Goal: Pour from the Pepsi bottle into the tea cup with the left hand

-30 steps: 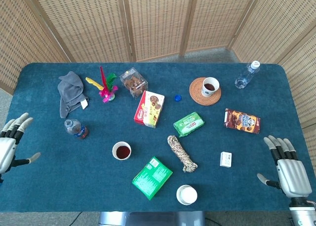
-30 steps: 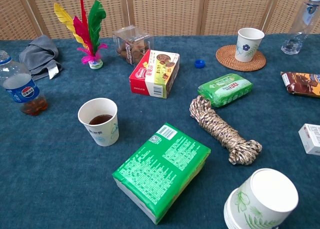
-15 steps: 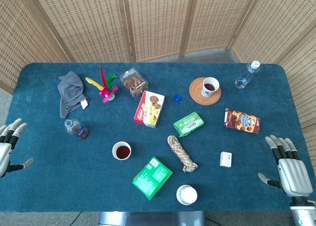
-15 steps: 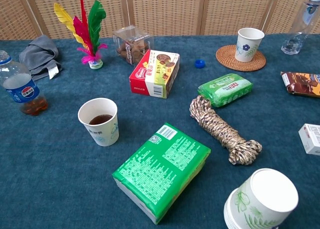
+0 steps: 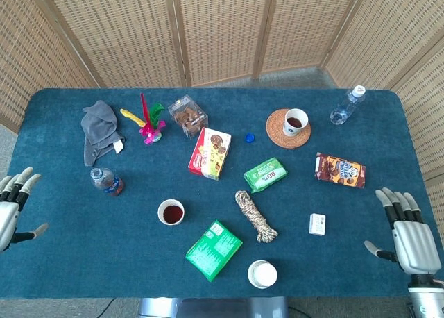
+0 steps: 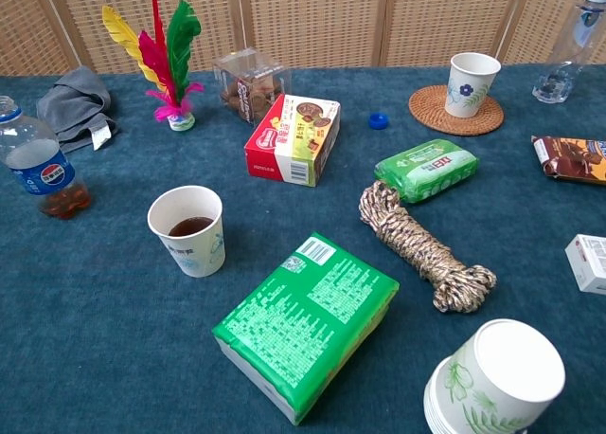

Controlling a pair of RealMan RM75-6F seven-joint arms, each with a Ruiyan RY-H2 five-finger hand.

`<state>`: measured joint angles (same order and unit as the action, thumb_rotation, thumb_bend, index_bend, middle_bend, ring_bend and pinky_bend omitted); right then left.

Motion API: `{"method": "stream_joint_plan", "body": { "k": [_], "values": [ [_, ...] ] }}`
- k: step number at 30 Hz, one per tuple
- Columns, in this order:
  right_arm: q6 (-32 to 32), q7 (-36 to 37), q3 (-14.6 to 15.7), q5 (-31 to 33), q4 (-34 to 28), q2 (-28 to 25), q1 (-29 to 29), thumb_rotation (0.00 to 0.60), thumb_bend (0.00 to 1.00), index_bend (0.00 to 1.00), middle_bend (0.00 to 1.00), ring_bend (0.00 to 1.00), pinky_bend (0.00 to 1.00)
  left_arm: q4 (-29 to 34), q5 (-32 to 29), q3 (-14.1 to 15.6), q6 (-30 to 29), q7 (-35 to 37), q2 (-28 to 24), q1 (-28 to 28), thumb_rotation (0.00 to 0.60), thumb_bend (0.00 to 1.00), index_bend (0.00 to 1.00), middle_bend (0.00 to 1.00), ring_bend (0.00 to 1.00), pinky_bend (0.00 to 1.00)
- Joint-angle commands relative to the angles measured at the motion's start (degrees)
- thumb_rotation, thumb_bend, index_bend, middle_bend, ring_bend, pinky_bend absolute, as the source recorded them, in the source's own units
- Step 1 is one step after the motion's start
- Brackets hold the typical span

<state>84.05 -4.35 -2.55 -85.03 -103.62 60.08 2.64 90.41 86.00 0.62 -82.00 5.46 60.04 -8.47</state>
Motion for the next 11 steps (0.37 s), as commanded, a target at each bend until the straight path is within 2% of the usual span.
{"method": "stream_joint_plan", "body": {
  "k": [1, 11],
  "values": [
    [0.19, -0.51, -0.36, 0.44, 0.32, 0.3, 0.04, 0.6, 0.08, 0.0, 0.0, 0.0, 0.0, -0.57, 0.99, -0.03, -1.11, -0.33, 0.37, 0.48, 0.6, 0.17, 0.0, 0.0, 0.0, 0.0],
    [1.35, -1.55, -0.81, 0.51, 1.45, 1.38, -0.2, 0.6, 0.08, 0.0, 0.0, 0.0, 0.0, 0.2, 3.04, 0.34, -3.0, -2.9, 0.63, 1.51, 0.6, 0.17, 0.0, 0.0, 0.0, 0.0]
  ]
}}
